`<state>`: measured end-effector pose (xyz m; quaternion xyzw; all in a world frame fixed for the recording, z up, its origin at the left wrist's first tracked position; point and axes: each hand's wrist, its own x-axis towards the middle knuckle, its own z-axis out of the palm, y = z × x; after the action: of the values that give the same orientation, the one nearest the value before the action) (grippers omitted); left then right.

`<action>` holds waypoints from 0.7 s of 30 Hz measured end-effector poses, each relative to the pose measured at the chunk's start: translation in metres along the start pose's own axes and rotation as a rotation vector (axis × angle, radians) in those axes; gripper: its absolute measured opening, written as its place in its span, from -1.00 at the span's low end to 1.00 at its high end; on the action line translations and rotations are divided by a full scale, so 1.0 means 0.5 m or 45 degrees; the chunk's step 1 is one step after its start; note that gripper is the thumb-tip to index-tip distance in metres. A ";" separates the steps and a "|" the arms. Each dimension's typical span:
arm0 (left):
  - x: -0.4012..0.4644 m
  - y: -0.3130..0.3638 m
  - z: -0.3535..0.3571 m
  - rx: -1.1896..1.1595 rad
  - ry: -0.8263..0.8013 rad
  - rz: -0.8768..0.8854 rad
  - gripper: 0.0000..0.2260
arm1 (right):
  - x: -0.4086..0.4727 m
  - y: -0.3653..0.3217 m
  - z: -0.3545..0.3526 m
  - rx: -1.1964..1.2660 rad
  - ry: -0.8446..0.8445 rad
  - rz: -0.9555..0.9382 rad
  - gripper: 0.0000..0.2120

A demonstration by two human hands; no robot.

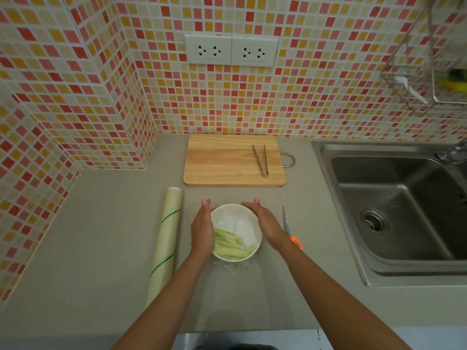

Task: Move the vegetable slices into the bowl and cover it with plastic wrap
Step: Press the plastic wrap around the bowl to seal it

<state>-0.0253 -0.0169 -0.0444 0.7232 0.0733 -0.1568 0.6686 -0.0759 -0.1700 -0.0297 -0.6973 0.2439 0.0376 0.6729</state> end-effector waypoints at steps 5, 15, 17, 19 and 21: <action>-0.025 -0.005 -0.014 -0.099 0.109 0.176 -0.56 | 0.001 -0.027 -0.014 0.220 0.231 -0.108 -0.58; -0.016 -0.024 0.001 -0.282 0.025 -0.031 -0.57 | -0.006 0.019 0.016 0.120 -0.004 -0.078 -0.68; -0.001 -0.018 -0.008 -0.281 -0.061 -0.075 -0.53 | -0.008 0.030 0.021 0.145 0.004 -0.050 -0.70; 0.012 -0.010 -0.016 -0.204 -0.193 -0.079 -0.41 | -0.009 0.037 0.020 0.125 0.022 -0.007 -0.67; 0.025 -0.005 -0.017 -0.054 -0.306 -0.067 -0.37 | -0.006 0.033 0.013 0.075 0.058 0.049 -0.58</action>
<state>-0.0130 -0.0096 -0.0506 0.6826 0.0150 -0.2582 0.6835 -0.0833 -0.1627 -0.0443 -0.6729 0.2737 0.0275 0.6867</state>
